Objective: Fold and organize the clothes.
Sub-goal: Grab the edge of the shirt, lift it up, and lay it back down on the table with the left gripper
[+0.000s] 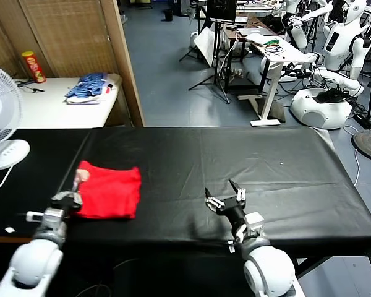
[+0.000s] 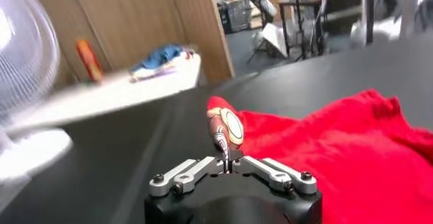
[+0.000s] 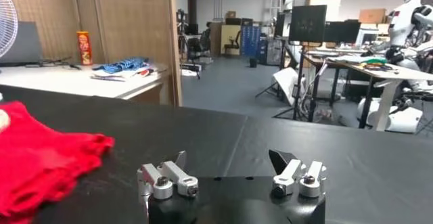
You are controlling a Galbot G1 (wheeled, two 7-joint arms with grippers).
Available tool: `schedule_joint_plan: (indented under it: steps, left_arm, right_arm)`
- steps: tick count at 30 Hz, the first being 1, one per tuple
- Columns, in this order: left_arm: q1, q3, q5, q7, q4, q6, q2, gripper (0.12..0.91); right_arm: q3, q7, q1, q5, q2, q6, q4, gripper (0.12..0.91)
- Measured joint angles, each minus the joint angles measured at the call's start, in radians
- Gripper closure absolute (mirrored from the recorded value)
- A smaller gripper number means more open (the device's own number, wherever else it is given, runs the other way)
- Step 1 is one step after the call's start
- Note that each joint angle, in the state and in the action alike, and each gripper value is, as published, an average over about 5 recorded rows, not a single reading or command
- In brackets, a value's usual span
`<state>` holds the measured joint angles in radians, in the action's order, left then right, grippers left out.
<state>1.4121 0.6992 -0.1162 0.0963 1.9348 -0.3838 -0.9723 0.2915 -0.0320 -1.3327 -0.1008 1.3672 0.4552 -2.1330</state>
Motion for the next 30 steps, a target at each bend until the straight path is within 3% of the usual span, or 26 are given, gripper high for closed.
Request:
schedule_joint_plan:
  steps: [6,10,15,23,26,30]
  left_arm:
    - [0.045,0.088,0.151,-0.001,0.034,-0.017,0.127,0.888]
    - [0.064,0.094,0.144,0.001,0.086,-0.049,0.142,0.888]
    - [0.062,0.018,-0.003,0.015,0.169,-0.074,0.084,0.888]
    - [-0.009,-0.21,-0.358,0.088,0.233,-0.128,-0.071,0.888]
    - [-0.04,-0.283,-0.382,0.078,0.224,-0.112,-0.125,0.888]
    - [-0.062,-0.341,-0.353,0.031,0.213,-0.078,-0.165,0.831]
  right_arm:
    - [-0.001,0.0,-0.002,0.0,0.001,0.004,-0.006,0.227]
    - [-0.001,0.001,-0.012,0.0,0.003,0.003,-0.006,0.227]
    - [0.002,0.004,-0.03,0.007,0.003,0.002,-0.014,0.227]
    - [0.021,0.018,-0.06,0.006,-0.01,0.013,-0.03,0.227]
    - [0.018,0.037,-0.067,-0.001,-0.019,0.029,-0.03,0.227]
    - [0.005,0.068,-0.061,-0.03,-0.035,0.061,-0.02,0.227]
